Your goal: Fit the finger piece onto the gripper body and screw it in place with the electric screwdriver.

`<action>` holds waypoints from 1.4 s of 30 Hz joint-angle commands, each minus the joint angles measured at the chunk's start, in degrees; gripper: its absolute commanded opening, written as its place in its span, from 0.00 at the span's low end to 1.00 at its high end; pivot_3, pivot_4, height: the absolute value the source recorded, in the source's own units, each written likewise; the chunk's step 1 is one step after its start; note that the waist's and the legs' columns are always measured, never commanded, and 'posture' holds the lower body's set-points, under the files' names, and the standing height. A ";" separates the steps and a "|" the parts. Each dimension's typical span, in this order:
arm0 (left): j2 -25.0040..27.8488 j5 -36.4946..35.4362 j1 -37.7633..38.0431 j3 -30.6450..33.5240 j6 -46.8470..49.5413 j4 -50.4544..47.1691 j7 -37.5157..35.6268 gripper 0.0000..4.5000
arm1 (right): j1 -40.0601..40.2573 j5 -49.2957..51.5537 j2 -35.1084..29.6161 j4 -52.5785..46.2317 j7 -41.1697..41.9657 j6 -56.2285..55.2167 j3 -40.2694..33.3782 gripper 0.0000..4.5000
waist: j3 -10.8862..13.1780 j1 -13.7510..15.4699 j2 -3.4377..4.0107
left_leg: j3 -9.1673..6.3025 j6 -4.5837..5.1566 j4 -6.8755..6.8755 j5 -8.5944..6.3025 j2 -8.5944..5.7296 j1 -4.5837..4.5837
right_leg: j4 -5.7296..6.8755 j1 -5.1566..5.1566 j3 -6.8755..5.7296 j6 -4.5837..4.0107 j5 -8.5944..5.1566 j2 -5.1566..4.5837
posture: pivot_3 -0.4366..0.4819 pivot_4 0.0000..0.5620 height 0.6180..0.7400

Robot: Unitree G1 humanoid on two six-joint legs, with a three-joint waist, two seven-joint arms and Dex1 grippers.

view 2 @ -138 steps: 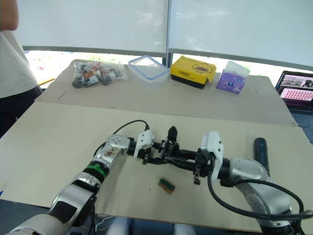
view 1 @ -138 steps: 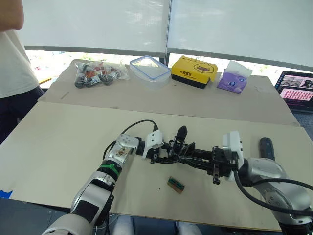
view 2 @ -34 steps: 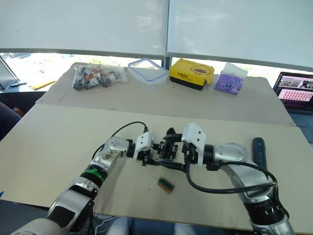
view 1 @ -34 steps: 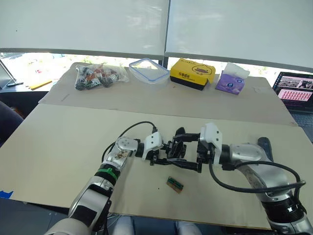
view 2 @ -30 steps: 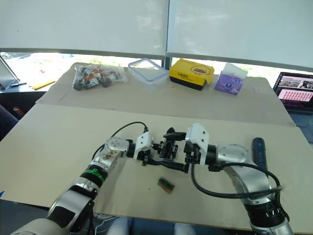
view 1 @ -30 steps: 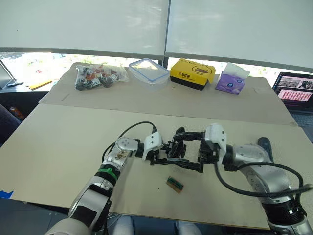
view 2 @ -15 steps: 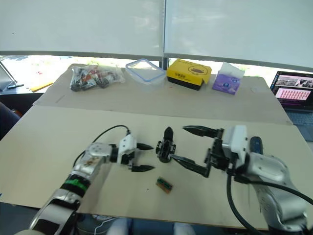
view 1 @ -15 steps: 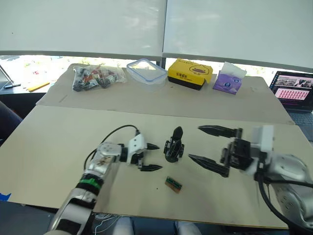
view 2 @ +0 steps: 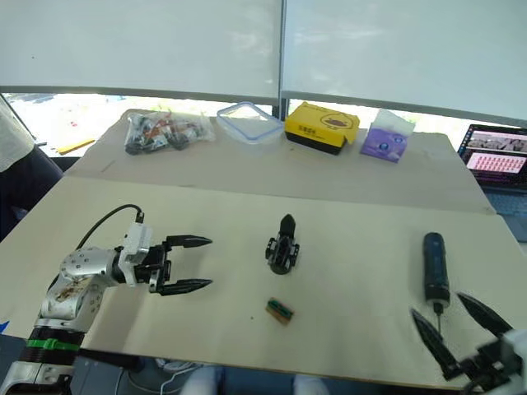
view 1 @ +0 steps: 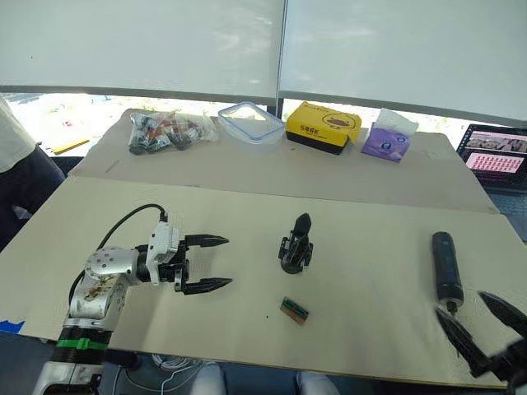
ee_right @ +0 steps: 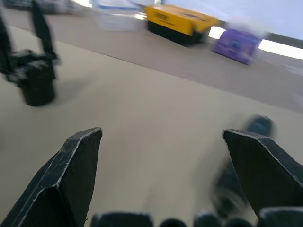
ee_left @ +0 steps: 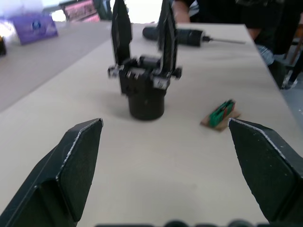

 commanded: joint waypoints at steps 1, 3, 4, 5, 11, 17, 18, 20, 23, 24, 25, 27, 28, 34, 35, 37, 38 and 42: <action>0.42 -2.46 0.25 1.28 0.60 -3.51 0.57 0.99 | 2.77 -1.43 3.02 -0.17 -3.42 -3.48 -1.08 1.00 | 0.01 -0.50 0.05 | 0.00 -0.01 -0.02 -0.01 0.02 0.02 | 0.00 -0.01 -0.01 -0.03 0.01 0.00 | 0.48 0.27 1.00; 0.03 -3.01 -0.01 1.34 0.34 -3.91 0.79 0.99 | 1.67 -2.48 2.30 -1.92 -8.07 -0.68 -0.81 1.00 | 0.03 -1.36 0.07 | 0.00 -0.02 -0.03 -0.01 0.02 0.06 | -0.02 -0.03 -0.04 -0.07 0.01 -0.04 | 0.48 0.27 1.00; -0.02 -3.54 -0.34 1.26 0.76 -4.25 0.95 0.99 | 0.57 -2.73 0.59 -3.43 -11.99 3.74 -0.91 1.00 | 0.03 -1.58 0.07 | 0.01 -0.03 -0.03 -0.01 0.02 0.08 | -0.10 -0.02 -0.04 -0.13 0.04 -0.05 | 0.48 0.27 1.00; -0.06 -3.93 -0.56 1.12 1.11 -4.55 1.15 0.99 | -0.18 -2.81 -0.75 -4.37 -14.77 6.90 -0.98 1.00 | 0.04 -1.84 0.09 | 0.00 -0.03 -0.03 -0.01 0.02 0.09 | -0.15 -0.02 -0.04 -0.17 0.07 -0.05 | 0.48 0.27 1.00; -0.44 -7.24 -2.97 0.05 5.13 -9.25 1.99 0.99 | -11.17 12.70 -23.05 -4.00 -28.55 46.34 -2.64 1.00 | 0.06 -2.12 0.06 | 0.00 0.00 -0.05 0.00 0.01 0.19 | -0.57 0.16 -0.03 -0.35 0.19 -0.05 | 0.48 0.27 1.00; 0.02 -8.89 -2.72 -0.26 8.41 -13.65 2.92 0.99 | -30.50 18.90 -34.68 9.03 -34.89 68.89 2.07 1.00 | 0.10 -1.21 0.00 | 0.00 0.56 -0.22 0.34 0.00 0.00 | -0.61 0.26 -0.02 -0.28 0.18 -0.01 | 0.48 0.27 1.00; 0.05 -8.87 -2.56 -0.26 8.58 -14.17 3.14 0.99 | -33.56 17.66 -35.64 11.16 -35.39 69.79 3.98 1.00 | 0.12 -1.20 0.03 | 0.00 0.57 -0.22 0.35 0.00 0.00 | -0.61 0.25 -0.02 -0.26 0.17 0.00 | 0.48 0.27 1.00; 0.03 -8.71 -2.44 -0.27 8.58 -14.72 3.63 0.99 | -37.72 15.59 -36.59 13.94 -35.74 70.36 6.60 1.00 | 0.12 -1.16 0.02 | 0.00 0.60 -0.21 0.37 -0.01 -0.09 | -0.61 0.18 0.00 -0.16 0.17 0.00 | 0.48 0.27 1.00; 0.45 -8.68 -1.75 -0.01 8.75 -15.56 3.86 0.99 | -43.90 12.58 -37.67 18.95 -35.68 71.48 11.67 1.00 | 0.12 -1.05 0.02 | 0.00 0.61 -0.22 0.38 -0.01 -0.11 | -0.61 0.17 0.00 -0.08 0.15 0.02 | 0.48 0.27 1.00; 0.52 -8.73 -1.62 0.05 8.80 -15.72 3.94 0.99 | -45.22 11.85 -37.69 19.99 -35.61 71.97 12.54 1.00 | 0.12 -1.04 0.02 | 0.00 0.61 -0.21 0.38 -0.01 -0.11 | -0.62 0.17 0.00 -0.08 0.15 0.02 | 0.48 0.27 1.00; 0.65 -8.78 -1.39 0.12 8.79 -16.03 4.01 0.99 | -46.84 10.90 -37.61 21.38 -35.63 72.34 13.79 1.00 | 0.12 -0.98 0.02 | 0.00 0.61 -0.21 0.38 -0.01 -0.14 | -0.63 0.17 0.00 -0.07 0.15 0.01 | 0.48 0.27 1.00; 1.03 -8.79 -1.08 0.19 8.72 -16.51 4.03 0.99 | -49.37 8.39 -37.98 24.15 -35.85 72.69 16.64 1.00 | 0.12 -1.06 0.02 | 0.00 0.62 -0.21 0.38 -0.02 -0.15 | -0.63 0.17 0.00 -0.04 0.15 0.02 | 0.48 0.27 1.00; 1.14 -8.85 -0.95 0.27 8.72 -16.83 4.13 0.99 | -50.38 7.18 -38.01 25.43 -36.21 73.09 17.49 1.00 | 0.12 -1.04 0.02 | 0.00 0.62 -0.21 0.38 -0.02 -0.16 | -0.63 0.16 0.00 -0.04 0.16 0.01 | 0.48 0.27 1.00; 1.72 -9.14 -1.14 0.36 8.63 -17.35 4.08 1.00 | -53.32 2.27 -38.14 30.50 -34.43 73.03 21.42 0.88 | 0.12 -1.06 0.02 | -0.01 0.62 -0.21 0.38 -0.01 -0.15 | -0.62 0.16 0.00 -0.02 0.16 0.02 | 0.48 0.27 1.00; 1.70 -9.25 -1.19 0.34 8.70 -17.37 4.15 1.00 | -53.86 2.33 -37.68 31.02 -33.92 73.46 21.22 0.82 | 0.12 -1.07 0.02 | 0.00 0.62 -0.21 0.38 -0.01 -0.15 | -0.62 0.16 0.00 -0.01 0.17 0.03 | 0.48 0.27 1.00; 1.65 -9.45 -1.22 0.34 8.83 -17.42 4.30 1.00 | -54.48 2.32 -37.07 31.48 -33.15 73.94 20.89 0.67 | 0.12 -1.07 0.02 | 0.00 0.62 -0.20 0.38 -0.01 -0.15 | -0.62 0.16 0.00 0.00 0.17 0.03 | 0.48 0.27 1.00; 1.55 -9.46 -1.20 0.25 8.81 -17.46 4.43 1.00 | -54.68 2.22 -36.83 31.58 -32.77 73.95 20.66 0.58 | 0.12 -1.03 0.02 | 0.00 0.62 -0.20 0.38 -0.01 -0.15 | -0.62 0.16 0.00 0.00 0.17 0.03 | 0.48 0.27 1.00; 1.54 -9.60 -0.63 0.19 8.73 -17.39 4.34 1.00 | -53.75 2.20 -36.65 26.81 -29.31 67.55 17.81 0.44 | 0.14 -1.06 0.04 | 0.00 0.62 -0.21 0.38 -0.01 -0.16 | -0.63 0.14 0.00 0.01 0.17 0.03 | 0.48 0.27 1.00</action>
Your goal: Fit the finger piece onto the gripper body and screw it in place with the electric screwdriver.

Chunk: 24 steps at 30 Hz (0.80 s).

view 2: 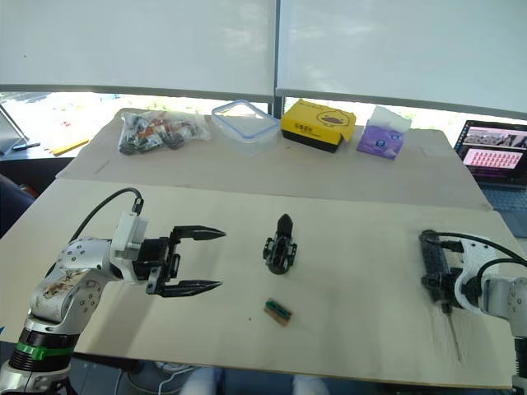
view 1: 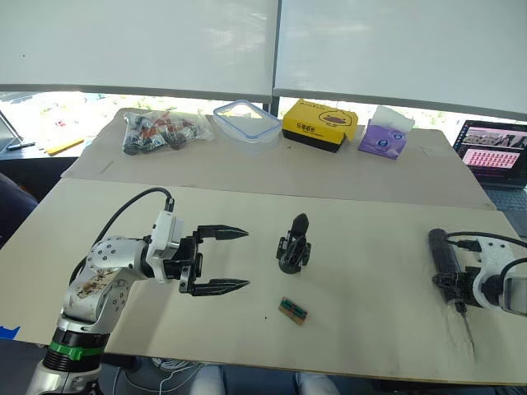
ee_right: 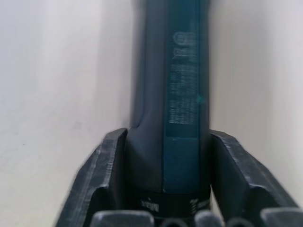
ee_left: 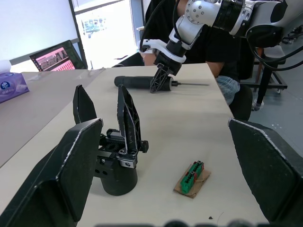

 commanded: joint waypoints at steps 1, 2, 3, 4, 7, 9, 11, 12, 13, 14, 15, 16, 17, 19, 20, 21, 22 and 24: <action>0.55 -1.04 0.32 0.87 -0.04 -2.11 0.20 1.00 | 0.73 1.46 -0.58 -6.84 3.95 -3.14 -5.03 0.44 | 0.05 -0.01 0.10 | 0.00 0.00 0.00 0.00 0.00 0.00 | 0.01 -0.01 0.00 0.01 0.00 0.00 | 0.48 0.27 1.00; 0.64 -1.13 0.88 0.94 0.10 -2.29 0.26 1.00 | 1.60 3.37 -0.55 -9.57 5.51 -1.82 -6.49 0.44 | 0.11 0.00 0.21 | 0.00 0.00 -0.01 0.00 0.00 -0.01 | 0.02 -0.03 0.00 0.01 0.00 0.00 | 0.48 0.27 1.00; 0.82 -1.13 1.53 0.97 0.18 -2.38 0.15 1.00 | 2.98 5.76 -0.58 -13.68 7.48 -0.74 -7.84 0.44 | 0.15 -0.13 0.32 | 0.00 0.00 -0.03 0.00 0.00 -0.02 | 0.02 -0.05 0.00 0.02 0.00 0.00 | 0.48 0.27 1.00; 0.94 -1.05 1.97 0.95 0.10 -2.38 -0.01 1.00 | 4.14 7.41 -0.73 -16.90 8.78 0.34 -8.59 0.44 | 0.20 -0.20 0.40 | 0.00 0.00 -0.04 0.00 0.00 -0.01 | 0.05 -0.06 0.01 0.03 -0.01 0.01 | 0.48 0.27 1.00; 0.67 -0.30 1.16 0.62 -0.70 -0.54 -0.47 1.00 | 8.73 9.12 -4.17 -26.80 14.36 -1.23 -6.09 0.44 | 0.24 -0.25 0.45 | -0.02 0.00 -0.10 0.00 0.02 0.01 | 0.13 -0.09 0.01 0.08 -0.04 0.06 | 0.48 0.27 1.00; 0.31 0.22 0.12 0.43 -1.14 1.03 -0.52 1.00 | 11.82 7.94 -7.20 -31.93 17.82 -4.32 -2.78 0.44 | 0.25 -0.09 0.46 | -0.02 0.00 -0.07 0.00 0.01 0.00 | 0.10 -0.07 0.01 0.08 -0.05 0.04 | 0.48 0.27 1.00; 0.24 0.51 -0.05 0.23 -1.58 1.98 -0.99 1.00 | 13.82 6.94 -8.97 -35.74 19.82 -6.67 0.82 0.44 | 0.28 0.05 0.39 | -0.02 -0.01 -0.04 -0.01 0.01 -0.01 | 0.02 -0.05 0.00 0.07 -0.05 0.01 | 0.48 0.27 1.00; 0.26 0.61 -0.02 0.07 -1.69 2.28 -1.23 1.00 | 14.21 6.29 -9.17 -36.77 19.93 -7.55 2.43 0.44 | 0.30 0.03 0.33 | -0.02 -0.01 -0.04 -0.01 0.01 -0.01 | -0.01 -0.05 0.00 0.07 -0.05 0.01 | 0.48 0.27 1.00; 0.31 0.72 0.10 -0.03 -1.81 2.41 -1.43 1.00 | 14.30 5.66 -8.97 -37.23 19.69 -8.18 3.82 0.44 | 0.33 0.02 0.29 | -0.01 -0.01 -0.03 -0.01 0.01 -0.01 | -0.03 -0.05 0.00 0.07 -0.05 0.00 | 0.48 0.27 1.00; 0.32 0.84 0.24 -0.11 -1.88 2.42 -1.54 1.00 | 14.49 4.99 -8.75 -37.52 19.55 -8.80 5.38 0.44 | 0.33 0.02 0.28 | -0.01 -0.01 -0.03 -0.01 0.01 -0.04 | -0.05 -0.06 0.00 0.06 -0.05 -0.01 | 0.48 0.27 1.00; 0.29 0.89 0.27 -0.14 -1.87 2.40 -1.55 1.00 | 14.54 4.55 -8.45 -37.51 19.39 -9.17 6.60 0.44 | 0.34 0.02 0.27 | -0.01 -0.02 -0.03 -0.01 0.00 -0.06 | -0.05 -0.08 0.00 0.06 -0.05 -0.02 | 0.48 0.27 1.00; 0.25 0.94 0.18 -0.18 -1.83 2.42 -1.55 1.00 | 14.51 4.07 -8.42 -37.29 19.35 -9.47 7.61 0.44 | 0.35 0.04 0.26 | -0.01 -0.01 -0.04 -0.01 0.00 -0.07 | -0.05 -0.09 0.00 0.06 -0.05 -0.01 | 0.48 0.27 1.00; 0.22 1.00 0.12 -0.20 -1.79 2.41 -1.55 1.00 | 14.53 3.05 -8.87 -36.99 19.45 -10.16 8.89 0.44 | 0.35 0.05 0.26 | -0.01 -0.02 -0.04 -0.01 0.00 -0.08 | -0.04 -0.10 0.00 0.06 -0.04 -0.01 | 0.48 0.27 1.00; 0.15 1.13 0.23 -0.23 -1.77 2.24 -1.46 1.00 | 13.61 1.68 -8.88 -36.10 18.77 -9.87 10.79 0.44 | 0.36 0.03 0.25 | -0.01 -0.01 -0.03 -0.01 0.00 -0.09 | -0.04 -0.11 0.00 0.05 -0.04 -0.01 | 0.48 0.27 1.00; 0.15 1.21 0.36 -0.26 -1.80 2.09 -1.43 1.00 | 12.92 1.62 -8.61 -35.61 18.72 -9.19 11.42 0.44 | 0.36 0.03 0.25 | -0.01 -0.01 -0.03 -0.01 0.00 -0.09 | -0.04 -0.11 0.00 0.05 -0.04 -0.01 | 0.48 0.27 1.00; 0.10 1.30 0.44 -0.33 -1.80 1.93 -1.37 1.00 | 12.35 1.86 -8.65 -35.12 19.05 -8.29 11.97 0.44 | 0.36 0.00 0.25 | -0.01 -0.01 -0.03 -0.01 0.00 -0.09 | -0.03 -0.12 0.00 0.05 -0.04 -0.01 | 0.48 0.27 1.00; 0.03 1.39 0.48 -0.39 -1.83 1.80 -1.27 1.00 | 11.87 1.87 -8.79 -34.59 19.64 -8.15 12.74 0.44 | 0.36 -0.04 0.25 | -0.01 -0.01 -0.03 -0.01 0.00 -0.09 | -0.03 -0.12 0.00 0.04 -0.03 -0.01 | 0.48 0.27 1.00; -0.17 1.59 0.42 -0.52 -1.83 1.72 -1.10 1.00 | 11.14 1.79 -9.05 -33.55 20.53 -7.95 14.01 0.44 | 0.36 -0.08 0.24 | -0.01 -0.01 -0.03 -0.01 0.00 -0.08 | -0.02 -0.13 0.00 0.03 -0.03 0.00 | 0.48 0.27 1.00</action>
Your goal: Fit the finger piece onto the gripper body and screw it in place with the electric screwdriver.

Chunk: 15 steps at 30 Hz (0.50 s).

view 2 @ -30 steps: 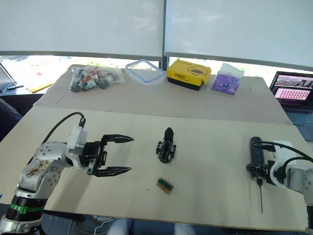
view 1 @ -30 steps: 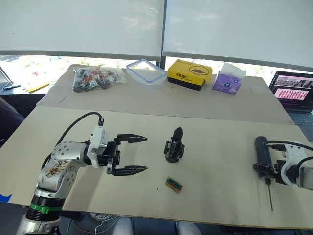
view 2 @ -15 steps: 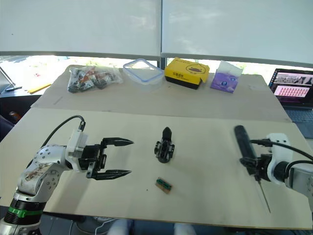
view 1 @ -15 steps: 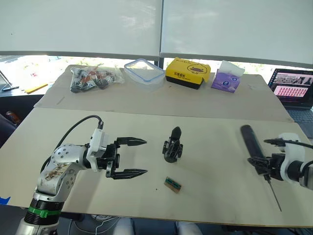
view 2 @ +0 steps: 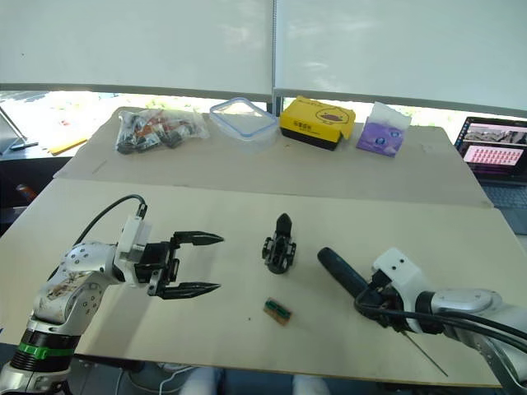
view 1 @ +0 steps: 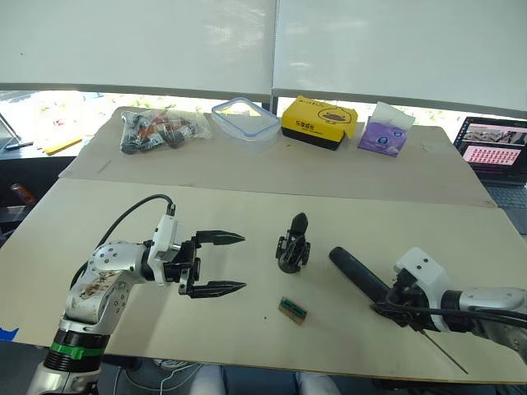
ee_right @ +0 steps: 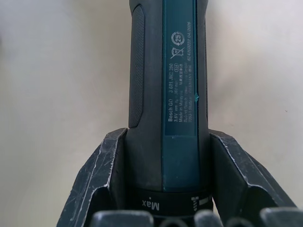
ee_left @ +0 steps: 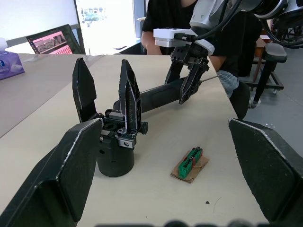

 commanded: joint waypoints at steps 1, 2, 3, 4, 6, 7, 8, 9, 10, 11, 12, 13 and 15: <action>-0.30 -0.21 -0.30 0.24 -1.39 -1.70 0.34 1.00 | -2.17 -0.15 -0.77 0.59 1.35 0.24 0.77 0.44 | 0.00 0.00 0.00 | 0.00 0.00 -0.01 0.00 0.00 0.00 | 0.00 0.00 0.00 0.00 0.00 0.01 | 0.48 0.27 1.00; -0.37 -0.14 -0.26 0.21 -1.38 -1.86 0.38 1.00 | -2.88 0.28 -0.81 1.35 1.83 0.96 1.18 0.55 | 0.00 0.02 0.00 | 0.00 0.00 -0.01 0.00 0.00 0.00 | 0.00 0.00 0.00 0.00 0.00 0.00 | 0.48 0.27 1.00; -0.39 -0.08 -0.17 0.18 -1.36 -2.03 0.39 1.00 | -3.61 0.47 -0.91 2.14 2.09 1.55 1.47 0.66 | 0.00 0.04 -0.01 | 0.00 0.00 -0.01 0.00 0.00 0.00 | 0.00 0.00 0.00 0.00 0.00 0.00 | 0.48 0.27 1.00; -0.41 -0.03 -0.16 0.14 -1.33 -2.11 0.42 1.00 | -4.18 0.51 -0.99 2.74 2.31 1.91 1.68 0.73 | 0.00 0.05 -0.01 | 0.00 0.00 0.00 0.00 0.00 0.00 | 0.00 0.00 0.00 0.00 0.00 0.00 | 0.48 0.27 1.00; -0.34 0.07 -0.13 0.14 -1.25 -2.15 0.45 1.00 | -4.92 0.62 -2.99 2.76 4.19 2.45 2.46 0.89 | 0.01 0.07 -0.01 | 0.00 0.00 0.00 0.00 0.00 0.00 | 0.00 0.01 0.00 0.00 0.00 0.00 | 0.48 0.27 1.00; -0.22 0.14 -0.11 0.15 -1.23 -2.12 0.38 1.00 | -5.65 1.09 -3.74 2.62 4.98 3.14 2.48 0.95 | 0.01 0.08 -0.01 | 0.00 0.00 0.02 0.00 0.00 -0.01 | 0.00 0.01 0.00 0.00 0.00 -0.01 | 0.48 0.27 1.00; -0.13 0.25 -0.12 0.11 -1.20 -2.05 0.35 1.00 | -6.87 1.43 -4.44 2.68 5.33 4.18 2.59 1.00 | 0.01 0.09 -0.02 | 0.00 0.00 0.01 0.00 0.00 0.00 | 0.00 0.01 0.00 0.00 0.00 -0.01 | 0.48 0.27 1.00; -0.08 0.32 -0.13 0.08 -1.18 -2.00 0.33 1.00 | -7.73 1.66 -4.79 2.80 5.42 4.88 2.64 1.00 | 0.03 0.09 -0.05 | 0.00 0.00 0.00 0.00 0.00 0.00 | 0.00 0.01 -0.01 0.00 0.00 0.00 | 0.48 0.27 1.00; 0.05 0.52 -0.18 -0.02 -1.22 -1.81 0.16 1.00 | -9.40 2.61 -5.54 2.95 6.14 6.49 2.79 1.00 | 0.03 -0.01 -0.05 | 0.00 0.00 0.00 0.00 0.01 0.00 | 0.00 0.00 -0.02 0.00 0.00 0.00 | 0.48 0.27 1.00; 0.10 0.72 -0.25 -0.16 -1.32 -1.59 0.02 1.00 | -11.27 3.50 -6.90 3.01 6.84 9.14 3.57 1.00 | 0.03 -0.08 -0.04 | 0.00 0.00 0.00 0.00 0.00 0.00 | 0.00 -0.01 -0.01 0.00 0.00 -0.01 | 0.48 0.27 1.00; 0.18 0.89 -0.30 -0.30 -1.39 -1.44 -0.18 1.00 | -13.15 4.50 -8.03 2.96 7.64 11.75 4.40 1.00 | 0.04 -0.05 -0.04 | 0.00 0.00 0.02 0.00 0.00 0.00 | 0.00 -0.01 -0.01 0.00 0.00 -0.01 | 0.48 0.27 1.00; 0.21 1.01 -0.34 -0.39 -1.43 -1.36 -0.32 1.00 | -14.55 5.21 -8.77 2.95 8.11 13.65 5.07 1.00 | 0.04 -0.03 -0.04 | 0.01 0.00 -0.01 0.00 0.00 0.00 | 0.00 -0.01 -0.01 -0.01 0.01 -0.01 | 0.48 0.27 1.00; 0.09 1.08 -0.18 -0.60 -1.37 -1.58 -0.35 1.00 | -18.30 6.65 -10.96 2.54 9.12 18.64 8.35 1.00 | 0.04 0.03 -0.04 | 0.01 0.00 -0.01 0.00 0.01 0.00 | 0.00 -0.02 -0.01 -0.02 0.01 -0.01 | 0.48 0.27 1.00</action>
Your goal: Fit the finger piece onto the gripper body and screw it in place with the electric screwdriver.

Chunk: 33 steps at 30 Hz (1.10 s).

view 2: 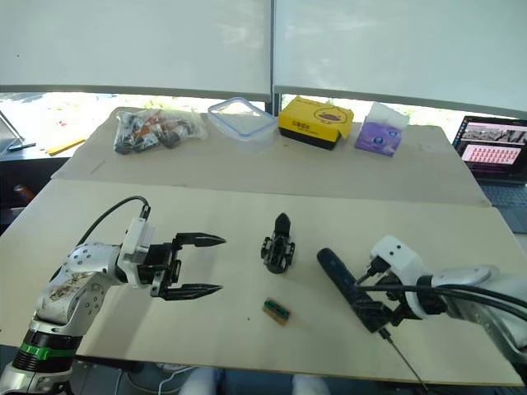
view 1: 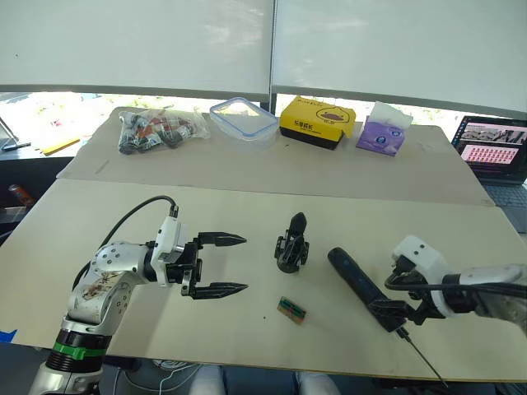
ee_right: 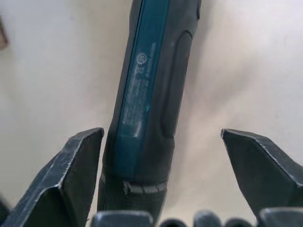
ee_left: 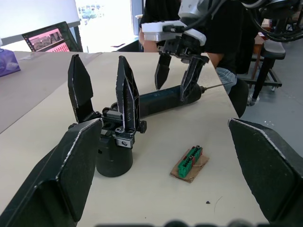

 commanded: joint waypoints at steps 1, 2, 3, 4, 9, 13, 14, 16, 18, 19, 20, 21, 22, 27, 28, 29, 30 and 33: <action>0.33 0.14 -0.11 -0.22 -1.31 -1.57 -0.28 1.00 | -4.81 3.00 -2.97 -1.17 2.16 7.49 3.84 1.00 | 0.00 0.04 0.00 | 0.00 0.00 -0.01 0.00 0.00 0.00 | -0.01 0.00 0.00 0.00 0.00 0.00 | 0.48 0.27 1.00; 0.32 0.13 0.04 -0.26 -1.33 -1.62 -0.34 1.00 | -6.28 3.32 -3.23 -1.25 2.20 9.13 5.36 1.00 | 0.00 0.04 0.00 | 0.00 0.00 -0.01 0.00 0.00 0.00 | -0.01 -0.01 0.00 0.00 0.00 0.00 | 0.48 0.27 1.00; 0.33 0.13 0.15 -0.31 -1.32 -1.72 -0.35 1.00 | -7.83 2.96 -3.57 -1.34 1.92 10.36 7.53 1.00 | 0.00 0.05 0.00 | 0.00 0.00 -0.02 0.00 0.00 -0.01 | -0.02 -0.02 0.00 0.00 0.00 0.00 | 0.48 0.27 1.00; 0.36 0.10 0.32 -0.38 -1.31 -1.93 -0.31 1.00 | -9.11 2.67 -3.04 -1.10 1.43 11.19 8.87 1.00 | 0.00 0.05 0.00 | 0.00 0.00 -0.03 0.00 0.00 -0.01 | -0.03 -0.02 0.00 0.00 -0.01 -0.01 | 0.48 0.27 1.00; 0.72 -0.29 0.89 -0.75 -1.03 -2.79 -0.54 1.00 | -13.32 1.61 -0.13 0.80 -1.55 14.23 13.58 1.00 | 0.00 0.04 -0.01 | 0.00 0.00 0.00 0.00 0.00 -0.04 | -0.01 -0.08 0.00 0.00 0.00 -0.01 | 0.48 0.27 1.00; 1.38 -0.30 2.04 -1.33 -0.98 -3.71 -1.58 1.00 | -13.39 0.89 1.54 1.02 -4.17 14.24 15.96 1.00 | 0.00 0.07 0.00 | 0.00 0.00 -0.02 0.00 0.00 -0.12 | -0.01 -0.14 0.00 0.00 0.00 -0.01 | 0.48 0.27 1.00; 1.57 -0.09 2.33 -1.58 -1.11 -3.83 -1.94 1.00 | -13.50 0.69 1.99 1.12 -4.69 14.24 16.55 1.00 | 0.00 0.07 -0.01 | 0.00 0.00 -0.02 0.00 0.00 -0.14 | -0.01 -0.17 0.00 0.00 0.00 0.00 | 0.48 0.27 1.00; 1.92 0.45 2.75 -2.05 -1.60 -3.86 -2.55 1.00 | -13.96 0.26 2.35 1.13 -5.39 14.23 18.01 1.00 | 0.00 0.00 -0.01 | 0.00 0.00 -0.01 0.00 0.00 -0.16 | 0.02 -0.19 0.00 0.00 0.00 0.00 | 0.48 0.27 1.00; 2.05 0.71 2.91 -2.37 -1.94 -3.73 -2.71 1.00 | -14.41 -0.46 2.68 1.29 -5.92 14.23 19.68 1.00 | -0.01 -0.03 -0.02 | 0.00 0.00 0.00 0.00 0.00 -0.15 | 0.02 -0.19 0.00 -0.02 0.01 0.00 | 0.48 0.27 1.00; 2.08 0.82 2.91 -2.49 -2.02 -3.71 -2.76 1.00 | -14.60 -0.96 3.28 1.76 -6.56 14.23 19.95 1.00 | -0.02 -0.04 -0.05 | 0.00 0.00 0.01 0.00 0.00 -0.14 | 0.02 -0.18 0.00 -0.02 0.01 0.00 | 0.48 0.27 1.00; 2.17 0.97 2.97 -2.62 -2.02 -3.73 -2.79 1.00 | -14.98 -1.37 3.32 2.00 -6.69 14.16 20.71 1.00 | -0.07 -0.08 -0.16 | 0.00 0.00 0.01 0.00 0.01 -0.13 | 0.01 -0.18 0.00 -0.02 0.01 0.00 | 0.48 0.27 1.00; 2.28 1.15 3.03 -2.75 -2.02 -3.74 -2.91 1.00 | -15.28 -1.66 3.33 2.24 -6.71 14.07 21.19 1.00 | -0.10 -0.16 -0.25 | 0.00 0.00 0.02 0.00 0.01 -0.13 | 0.01 -0.17 0.00 -0.03 0.02 0.01 | 0.48 0.27 1.00; 2.34 1.31 3.08 -2.82 -2.02 -3.75 -3.01 1.00 | -15.51 -1.85 3.27 2.37 -6.65 14.01 21.56 1.00 | -0.11 -0.19 -0.30 | 0.00 0.00 0.02 0.00 0.01 -0.12 | 0.00 -0.16 0.00 -0.05 0.03 0.01 | 0.48 0.27 1.00; 2.92 2.13 4.38 -3.19 -2.44 -4.03 -3.01 1.00 | -16.08 -2.08 2.44 2.22 -5.07 13.55 24.61 1.00 | -0.21 -0.14 -0.56 | 0.00 0.00 0.05 0.00 0.03 -0.11 | -0.01 -0.17 0.00 -0.08 0.05 0.00 | 0.48 0.27 1.00; 2.86 2.24 4.77 -3.34 -2.52 -4.28 -2.79 1.00 | -15.73 -2.33 2.78 2.21 -5.31 13.47 24.76 0.88 | -0.22 -0.08 -0.58 | 0.00 -0.01 0.05 0.00 0.04 -0.10 | -0.01 -0.19 -0.02 -0.08 0.04 0.00 | 0.48 0.27 1.00; 2.81 2.33 5.07 -3.47 -2.57 -4.48 -2.63 1.00 | -15.45 -2.71 2.70 2.17 -5.26 13.06 25.30 0.88 | -0.23 -0.04 -0.59 | 0.00 -0.01 0.05 -0.01 0.04 -0.10 | -0.02 -0.25 -0.02 -0.08 0.05 0.00 | 0.48 0.27 1.00; 2.73 2.45 5.24 -3.62 -2.61 -4.62 -2.46 1.00 | -15.22 -3.10 2.65 2.31 -5.23 12.60 25.65 0.88 | -0.25 -0.01 -0.61 | 0.00 -0.01 0.05 -0.01 0.04 -0.11 | -0.03 -0.36 -0.03 -0.08 0.04 0.00 | 0.48 0.27 1.00; 2.47 2.73 5.40 -3.98 -2.75 -4.80 -1.91 1.00 | -14.32 -4.39 2.59 3.27 -4.99 11.24 25.93 0.76 | -0.37 0.01 -0.83 | 0.01 -0.01 0.03 -0.01 0.07 -0.11 | -0.03 -0.42 -0.05 -0.09 0.05 0.00 | 0.48 0.27 1.00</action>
